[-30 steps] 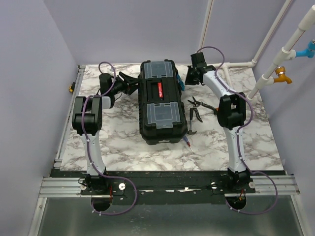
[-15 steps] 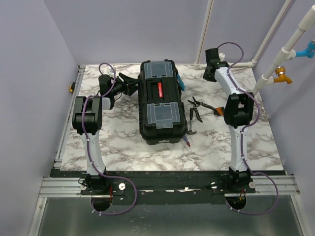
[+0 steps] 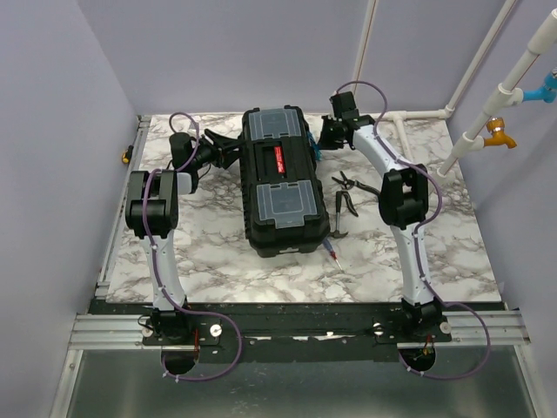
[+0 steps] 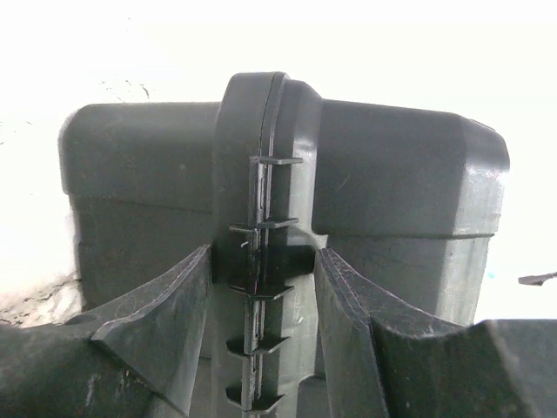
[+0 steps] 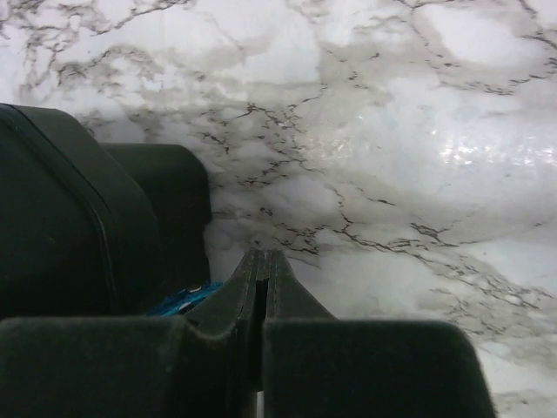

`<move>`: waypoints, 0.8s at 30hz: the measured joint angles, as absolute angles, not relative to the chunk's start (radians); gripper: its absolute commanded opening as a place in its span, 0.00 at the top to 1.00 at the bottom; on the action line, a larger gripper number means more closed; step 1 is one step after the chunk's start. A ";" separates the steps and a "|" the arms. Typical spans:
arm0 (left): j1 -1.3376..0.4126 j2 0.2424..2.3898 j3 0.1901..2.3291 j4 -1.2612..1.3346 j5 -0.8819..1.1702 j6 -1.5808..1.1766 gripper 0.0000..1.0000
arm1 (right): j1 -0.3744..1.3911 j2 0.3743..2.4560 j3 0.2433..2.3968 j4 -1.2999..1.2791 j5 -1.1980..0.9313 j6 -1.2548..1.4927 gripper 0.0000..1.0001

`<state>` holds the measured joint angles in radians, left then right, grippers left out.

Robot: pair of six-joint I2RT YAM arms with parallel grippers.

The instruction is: Pack the tool kit

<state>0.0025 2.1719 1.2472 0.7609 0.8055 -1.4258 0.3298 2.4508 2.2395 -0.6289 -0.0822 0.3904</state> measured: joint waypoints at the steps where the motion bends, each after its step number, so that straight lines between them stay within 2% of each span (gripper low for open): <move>1: 0.010 2.175 1.250 0.761 0.806 -1.429 0.50 | 0.322 2.452 2.237 -0.615 -0.122 0.394 0.99; 12: 0.010 2.234 1.345 0.735 0.844 -1.439 0.51 | 0.281 2.452 2.130 -0.501 -0.293 0.422 0.99; 24: 0.007 2.257 1.404 0.681 0.848 -1.426 0.51 | 0.284 2.475 2.136 -0.525 -0.301 0.418 0.99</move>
<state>0.0074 2.2574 1.4044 0.6811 0.8482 -1.4258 0.2840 2.4748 2.1357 -0.5251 -0.3008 0.4175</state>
